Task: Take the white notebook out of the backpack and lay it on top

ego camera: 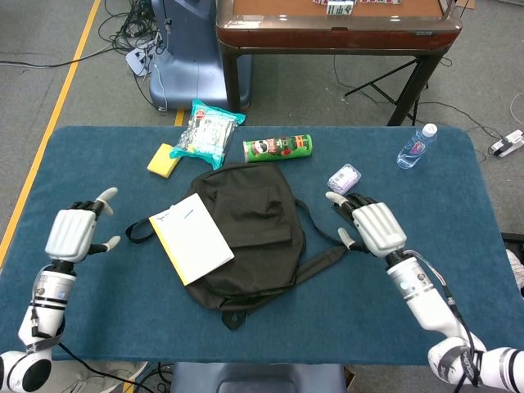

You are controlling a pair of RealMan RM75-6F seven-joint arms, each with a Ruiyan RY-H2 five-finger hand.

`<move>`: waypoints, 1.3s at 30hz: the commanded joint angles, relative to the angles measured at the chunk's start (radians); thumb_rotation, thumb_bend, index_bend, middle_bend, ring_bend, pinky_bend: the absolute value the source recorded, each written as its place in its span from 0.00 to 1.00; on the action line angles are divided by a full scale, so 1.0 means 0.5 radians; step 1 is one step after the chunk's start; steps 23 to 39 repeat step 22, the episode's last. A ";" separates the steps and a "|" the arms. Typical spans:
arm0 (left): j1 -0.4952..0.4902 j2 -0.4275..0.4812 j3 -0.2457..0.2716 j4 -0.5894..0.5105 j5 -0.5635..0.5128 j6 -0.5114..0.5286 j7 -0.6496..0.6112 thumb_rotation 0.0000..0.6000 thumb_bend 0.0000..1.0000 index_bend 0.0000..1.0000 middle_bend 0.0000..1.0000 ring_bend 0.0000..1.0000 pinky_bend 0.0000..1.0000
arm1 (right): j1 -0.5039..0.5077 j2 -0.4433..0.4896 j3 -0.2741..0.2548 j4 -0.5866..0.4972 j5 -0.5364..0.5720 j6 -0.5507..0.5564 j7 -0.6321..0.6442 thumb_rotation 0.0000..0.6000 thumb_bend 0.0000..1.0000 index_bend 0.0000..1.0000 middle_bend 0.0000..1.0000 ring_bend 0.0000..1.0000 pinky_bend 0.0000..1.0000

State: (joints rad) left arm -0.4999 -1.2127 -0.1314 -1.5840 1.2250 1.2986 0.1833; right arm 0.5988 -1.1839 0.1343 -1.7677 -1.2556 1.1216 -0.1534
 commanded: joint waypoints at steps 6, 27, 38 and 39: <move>0.236 0.091 0.042 -0.046 -0.166 0.195 0.229 1.00 0.20 0.28 0.41 0.38 0.33 | -0.318 0.019 -0.148 0.048 -0.221 0.406 0.045 1.00 0.52 0.23 0.41 0.33 0.40; 0.597 0.102 0.169 -0.183 0.093 0.603 0.182 1.00 0.20 0.31 0.41 0.38 0.32 | -0.839 0.065 -0.352 0.102 -0.425 0.896 0.182 1.00 0.52 0.31 0.44 0.34 0.40; 0.597 0.102 0.169 -0.183 0.093 0.603 0.182 1.00 0.20 0.31 0.41 0.38 0.32 | -0.839 0.065 -0.352 0.102 -0.425 0.896 0.182 1.00 0.52 0.31 0.44 0.34 0.40; 0.597 0.102 0.169 -0.183 0.093 0.603 0.182 1.00 0.20 0.31 0.41 0.38 0.32 | -0.839 0.065 -0.352 0.102 -0.425 0.896 0.182 1.00 0.52 0.31 0.44 0.34 0.40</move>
